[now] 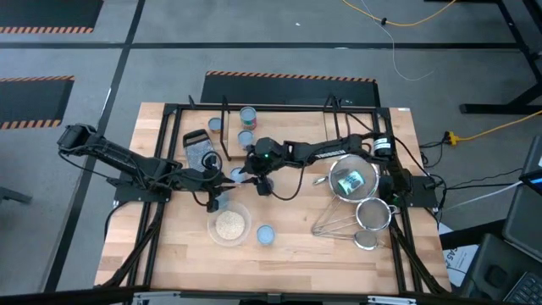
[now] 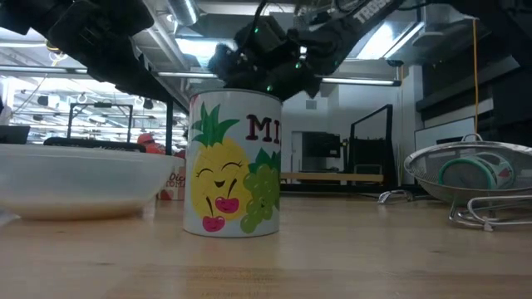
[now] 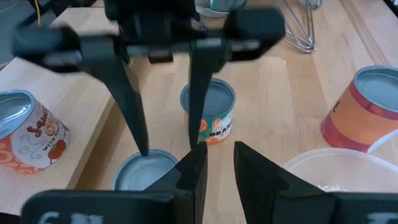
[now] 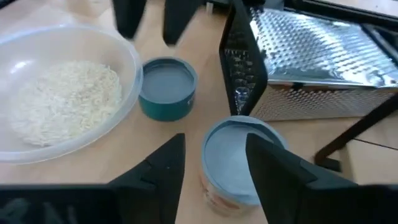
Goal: Pick and place cans onto a shelf
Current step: Put the pink diced tomato can on the shelf
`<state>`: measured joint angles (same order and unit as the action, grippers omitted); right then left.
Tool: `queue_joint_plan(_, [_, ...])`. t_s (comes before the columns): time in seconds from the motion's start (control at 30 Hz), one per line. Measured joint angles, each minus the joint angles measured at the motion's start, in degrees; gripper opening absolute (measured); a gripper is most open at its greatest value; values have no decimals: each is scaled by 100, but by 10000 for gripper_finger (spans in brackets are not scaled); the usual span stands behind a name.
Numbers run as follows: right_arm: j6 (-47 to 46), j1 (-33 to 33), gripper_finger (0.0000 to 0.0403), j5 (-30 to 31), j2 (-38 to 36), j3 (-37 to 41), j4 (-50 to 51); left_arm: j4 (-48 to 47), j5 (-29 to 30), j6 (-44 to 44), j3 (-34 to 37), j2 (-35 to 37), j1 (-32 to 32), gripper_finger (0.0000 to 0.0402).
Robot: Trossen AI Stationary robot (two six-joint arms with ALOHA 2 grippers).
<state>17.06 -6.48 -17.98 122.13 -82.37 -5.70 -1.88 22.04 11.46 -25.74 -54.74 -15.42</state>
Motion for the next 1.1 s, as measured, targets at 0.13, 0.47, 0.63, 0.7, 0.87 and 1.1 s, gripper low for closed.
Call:
queue_joint_plan(0.13, [-4,-4,170,3,230,2,-74,1,0,0,0,0,0,74])
queue_joint_plan(0.47, [2,-6,161,-13,423,-11,-121,1,2,0,0,0,2,73])
queue_joint_plan(0.63, [2,-4,136,31,425,-11,-105,1,2,0,0,0,1,73])
queue_joint_plan(0.7, [2,-7,124,32,425,-11,-102,1,2,0,0,0,0,71])
queue_joint_plan(0.87, [0,-9,95,37,425,-11,-86,1,2,0,0,0,2,75])
queue_joint_plan(1.1, [-6,-7,70,33,430,-10,-60,1,2,0,0,0,0,71])
